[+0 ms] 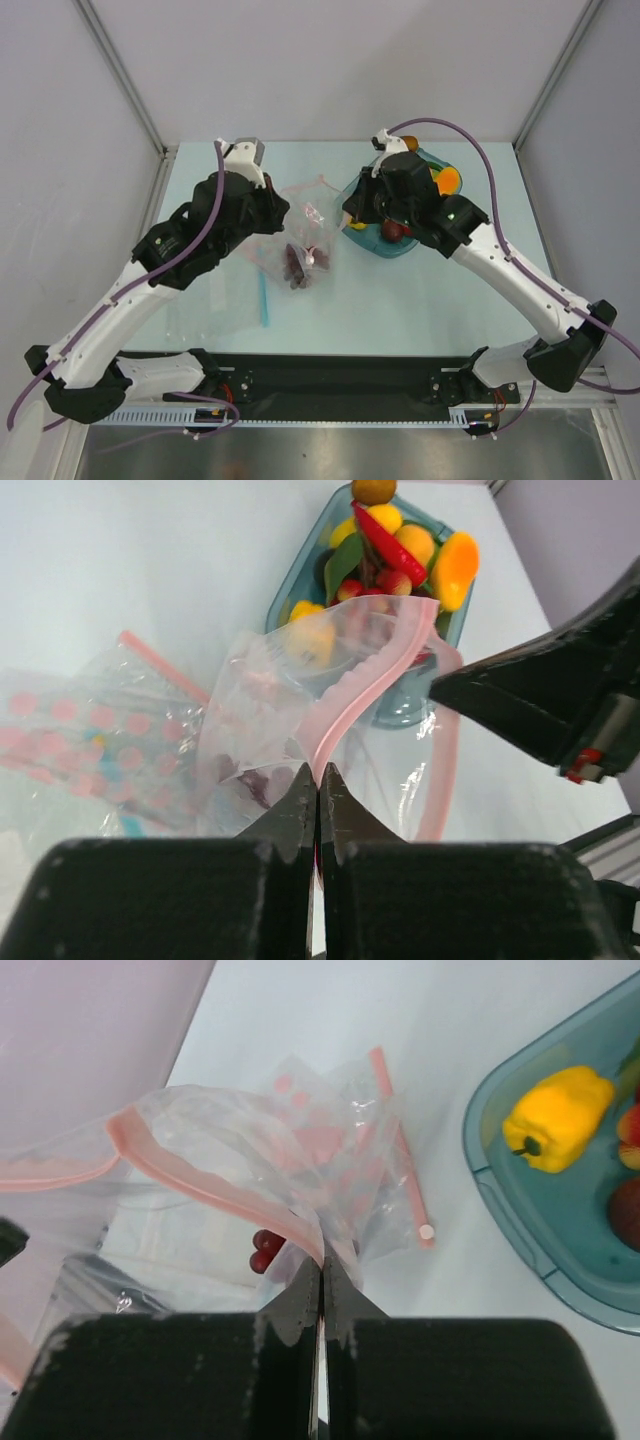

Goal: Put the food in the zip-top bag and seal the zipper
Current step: Adjust the zipper food storage bag at the center of the board.

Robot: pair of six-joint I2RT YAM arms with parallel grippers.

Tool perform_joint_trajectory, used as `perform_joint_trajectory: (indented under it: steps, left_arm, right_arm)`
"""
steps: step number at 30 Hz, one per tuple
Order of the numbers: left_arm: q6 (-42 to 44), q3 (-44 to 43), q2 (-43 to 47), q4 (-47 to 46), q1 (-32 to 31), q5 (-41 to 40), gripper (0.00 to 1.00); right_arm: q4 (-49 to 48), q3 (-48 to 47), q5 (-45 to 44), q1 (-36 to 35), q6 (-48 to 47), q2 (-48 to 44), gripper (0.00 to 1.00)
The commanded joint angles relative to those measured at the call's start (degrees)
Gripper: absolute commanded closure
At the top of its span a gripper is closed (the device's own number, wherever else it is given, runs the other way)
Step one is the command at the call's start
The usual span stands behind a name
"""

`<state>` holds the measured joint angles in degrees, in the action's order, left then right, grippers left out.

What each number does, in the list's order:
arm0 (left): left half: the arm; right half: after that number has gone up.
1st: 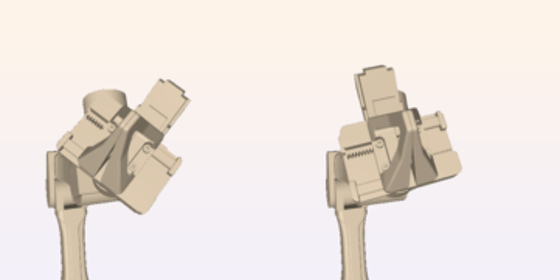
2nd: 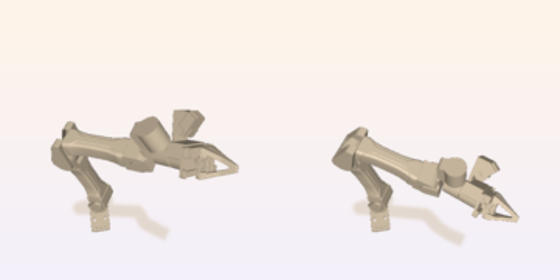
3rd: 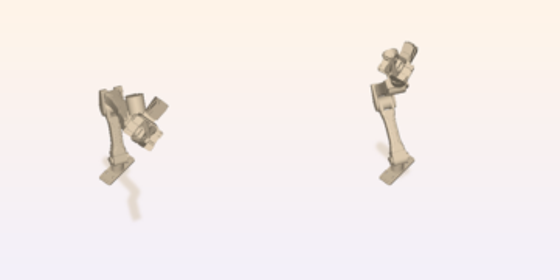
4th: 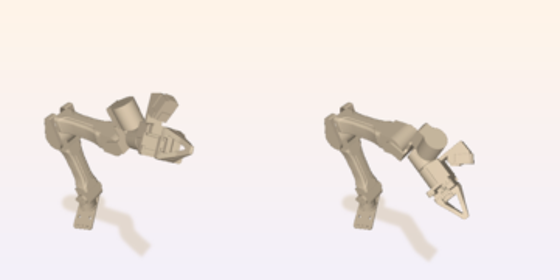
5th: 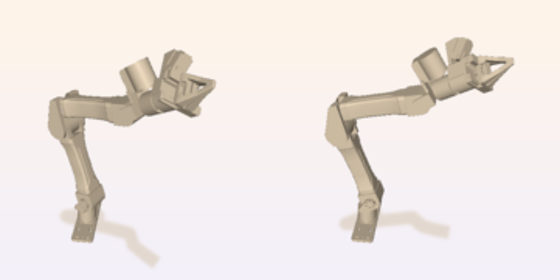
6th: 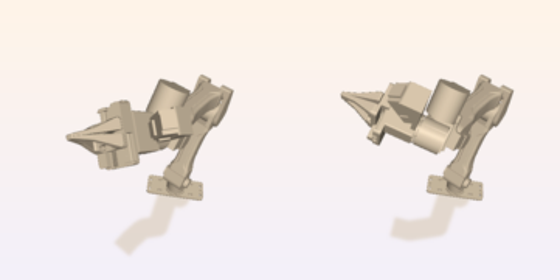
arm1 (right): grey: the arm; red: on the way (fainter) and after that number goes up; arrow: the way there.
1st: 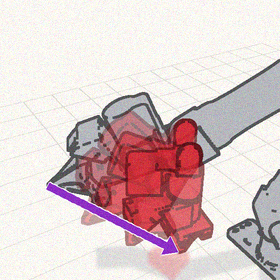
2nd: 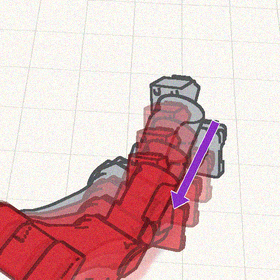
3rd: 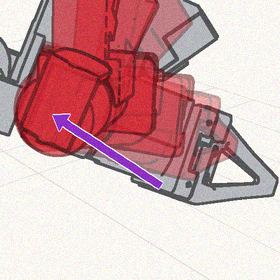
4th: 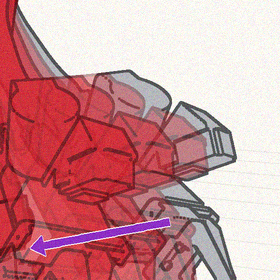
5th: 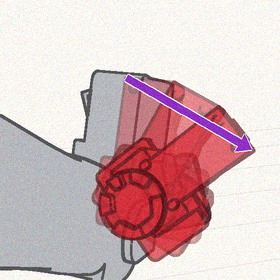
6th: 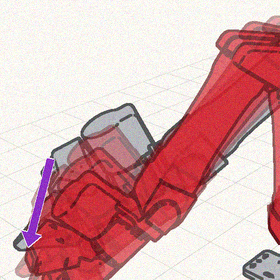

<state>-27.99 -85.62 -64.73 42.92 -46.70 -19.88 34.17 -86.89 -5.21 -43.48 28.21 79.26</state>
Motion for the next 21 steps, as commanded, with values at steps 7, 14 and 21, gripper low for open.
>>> perform_joint_trajectory:
  steps: [7,14,21]
  left_arm:
    - [0.04,-7.89,-1.10,7.71,2.75,-7.88,1.00]
    - [-3.30,-2.02,-2.51,0.95,2.67,-13.53,1.00]
    - [-7.16,22.03,-5.05,-20.82,2.66,-10.08,1.00]
  right_arm:
    - [-13.33,1.64,16.71,-0.02,1.58,5.45,1.00]
    - [-21.07,3.57,15.32,0.68,1.94,8.97,0.95]
    - [-30.55,19.11,14.44,10.25,2.12,3.98,0.30]
